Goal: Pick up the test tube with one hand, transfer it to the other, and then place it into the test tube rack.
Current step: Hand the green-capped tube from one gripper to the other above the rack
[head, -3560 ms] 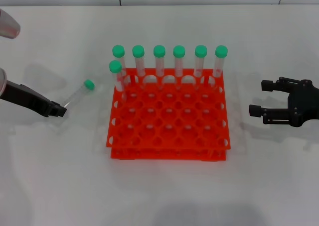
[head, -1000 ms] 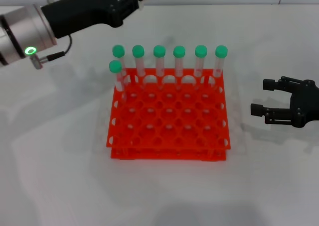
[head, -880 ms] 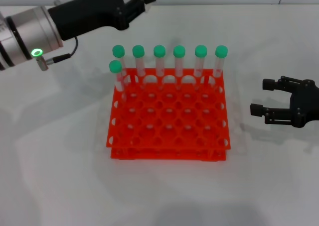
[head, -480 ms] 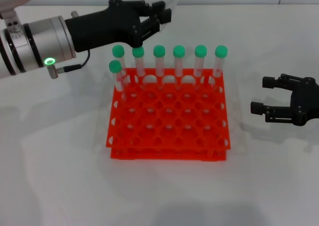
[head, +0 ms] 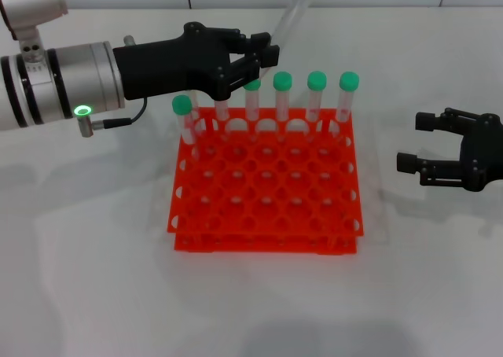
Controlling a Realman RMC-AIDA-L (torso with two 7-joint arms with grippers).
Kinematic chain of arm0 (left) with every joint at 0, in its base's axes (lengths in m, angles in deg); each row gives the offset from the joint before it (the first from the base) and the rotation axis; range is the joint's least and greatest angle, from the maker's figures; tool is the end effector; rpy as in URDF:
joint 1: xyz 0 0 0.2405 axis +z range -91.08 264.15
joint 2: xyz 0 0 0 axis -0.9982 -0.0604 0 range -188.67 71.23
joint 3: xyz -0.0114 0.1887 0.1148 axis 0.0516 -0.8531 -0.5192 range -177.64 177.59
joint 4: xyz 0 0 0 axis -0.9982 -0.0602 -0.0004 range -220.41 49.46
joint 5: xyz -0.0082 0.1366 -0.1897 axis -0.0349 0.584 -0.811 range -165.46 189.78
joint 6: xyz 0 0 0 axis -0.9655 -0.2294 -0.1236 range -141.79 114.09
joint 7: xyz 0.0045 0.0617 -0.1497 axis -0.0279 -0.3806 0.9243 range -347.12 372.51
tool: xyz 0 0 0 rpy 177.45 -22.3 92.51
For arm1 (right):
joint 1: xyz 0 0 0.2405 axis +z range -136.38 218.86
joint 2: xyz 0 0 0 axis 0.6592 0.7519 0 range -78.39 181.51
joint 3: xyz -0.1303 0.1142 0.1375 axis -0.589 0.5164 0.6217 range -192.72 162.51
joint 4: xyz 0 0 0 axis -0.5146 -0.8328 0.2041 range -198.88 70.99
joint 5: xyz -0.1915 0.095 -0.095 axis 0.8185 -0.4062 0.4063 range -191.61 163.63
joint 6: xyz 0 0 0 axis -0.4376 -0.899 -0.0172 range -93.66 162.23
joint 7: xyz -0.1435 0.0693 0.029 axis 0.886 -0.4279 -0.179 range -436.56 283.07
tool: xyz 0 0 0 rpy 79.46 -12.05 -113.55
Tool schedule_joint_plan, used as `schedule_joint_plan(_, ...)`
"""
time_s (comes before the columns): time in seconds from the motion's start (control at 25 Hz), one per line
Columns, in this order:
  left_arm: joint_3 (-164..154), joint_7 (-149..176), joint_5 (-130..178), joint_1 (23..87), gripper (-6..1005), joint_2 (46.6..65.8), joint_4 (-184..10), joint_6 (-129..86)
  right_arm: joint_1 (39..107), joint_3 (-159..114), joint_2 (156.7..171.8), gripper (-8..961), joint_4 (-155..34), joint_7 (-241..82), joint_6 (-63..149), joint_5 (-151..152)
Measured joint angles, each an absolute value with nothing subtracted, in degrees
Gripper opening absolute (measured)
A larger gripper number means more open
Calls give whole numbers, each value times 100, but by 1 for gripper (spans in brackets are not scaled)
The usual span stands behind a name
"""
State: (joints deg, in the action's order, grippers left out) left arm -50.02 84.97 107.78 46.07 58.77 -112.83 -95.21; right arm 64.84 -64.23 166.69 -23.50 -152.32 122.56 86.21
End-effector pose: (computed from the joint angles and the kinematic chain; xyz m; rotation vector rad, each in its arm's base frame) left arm -0.1711 0.3861 -0.0194 -2.6834 -0.4090 -0.9193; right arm 0.2548 0.3348 0.0313 -2.6391 0.5119 0.7460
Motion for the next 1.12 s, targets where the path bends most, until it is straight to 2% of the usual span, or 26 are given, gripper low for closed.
schedule_joint_plan(0.36,-5170,8791,10916,4610,191,5766,-11329,-9510,6499,-6423,16670,822,-2312,-15250,12263,8584)
schedule_joint_plan(1.12,-5170,8735,10911,4631,190,5769,-11353,-9524,6623,-6415,16670,820,-1949,-15794,12200,8111)
